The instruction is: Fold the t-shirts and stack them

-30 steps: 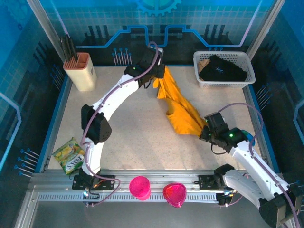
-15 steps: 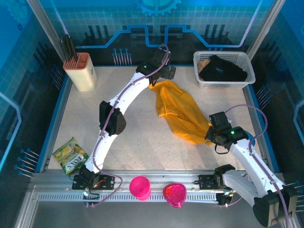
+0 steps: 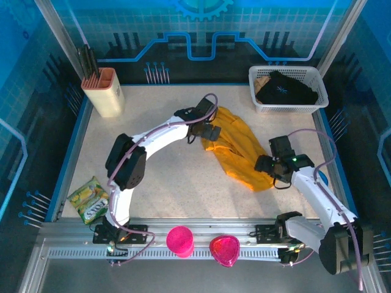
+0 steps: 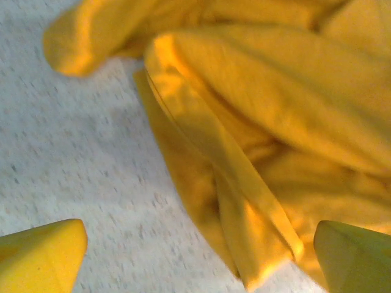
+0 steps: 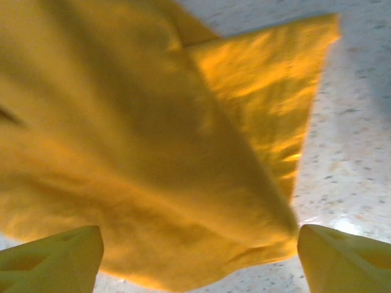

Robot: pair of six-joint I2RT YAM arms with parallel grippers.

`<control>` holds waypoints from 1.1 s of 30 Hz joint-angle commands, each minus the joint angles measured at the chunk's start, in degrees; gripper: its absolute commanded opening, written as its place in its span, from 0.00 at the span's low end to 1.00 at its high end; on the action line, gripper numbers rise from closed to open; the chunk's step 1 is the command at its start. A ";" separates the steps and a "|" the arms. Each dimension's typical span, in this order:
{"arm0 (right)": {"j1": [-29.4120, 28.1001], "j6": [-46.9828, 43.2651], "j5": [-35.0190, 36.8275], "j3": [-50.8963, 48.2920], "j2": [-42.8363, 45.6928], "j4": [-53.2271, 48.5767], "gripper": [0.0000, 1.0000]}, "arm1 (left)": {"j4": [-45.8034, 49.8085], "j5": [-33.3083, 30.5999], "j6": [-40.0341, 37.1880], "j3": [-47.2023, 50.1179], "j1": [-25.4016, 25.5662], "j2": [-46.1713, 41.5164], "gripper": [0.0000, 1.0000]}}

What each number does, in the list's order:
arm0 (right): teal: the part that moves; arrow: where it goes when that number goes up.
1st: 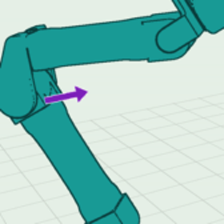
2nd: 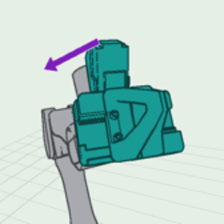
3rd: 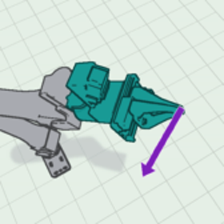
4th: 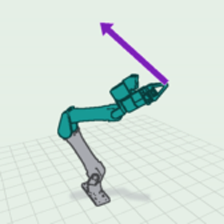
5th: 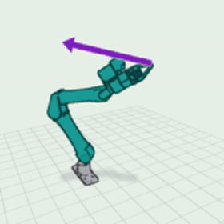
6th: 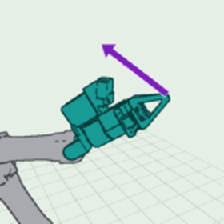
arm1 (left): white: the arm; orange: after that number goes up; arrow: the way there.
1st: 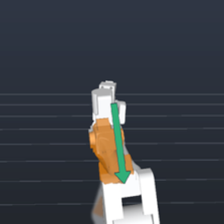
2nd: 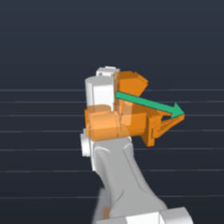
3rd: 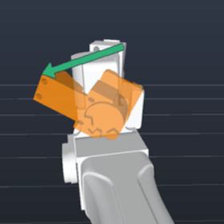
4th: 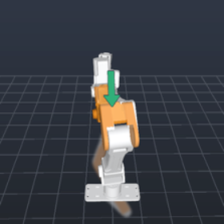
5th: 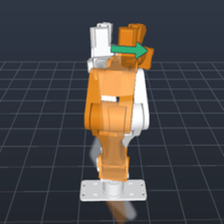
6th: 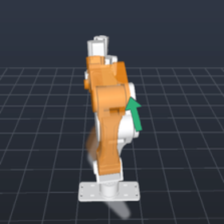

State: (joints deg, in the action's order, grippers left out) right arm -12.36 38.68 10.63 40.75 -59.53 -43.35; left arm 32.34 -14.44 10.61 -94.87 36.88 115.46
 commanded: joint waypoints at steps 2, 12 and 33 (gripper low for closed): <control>-6.07 4.90 -4.98 -3.36 0.12 2.08 0.93 | -6.94 5.03 5.15 7.13 -0.16 -3.38 0.96; -16.72 14.63 -3.09 -6.62 -7.68 11.43 0.75 | -9.51 7.36 3.54 -1.78 1.52 9.46 0.90; -20.39 -3.37 -9.66 7.23 -11.58 -0.11 0.00 | 11.44 -0.74 -2.03 -14.04 0.37 3.69 0.00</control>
State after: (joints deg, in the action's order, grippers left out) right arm -31.94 42.61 6.31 42.74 -74.81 -36.71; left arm 33.65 -11.35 11.86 -101.41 38.04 125.91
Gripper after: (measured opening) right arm 0.066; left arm 0.065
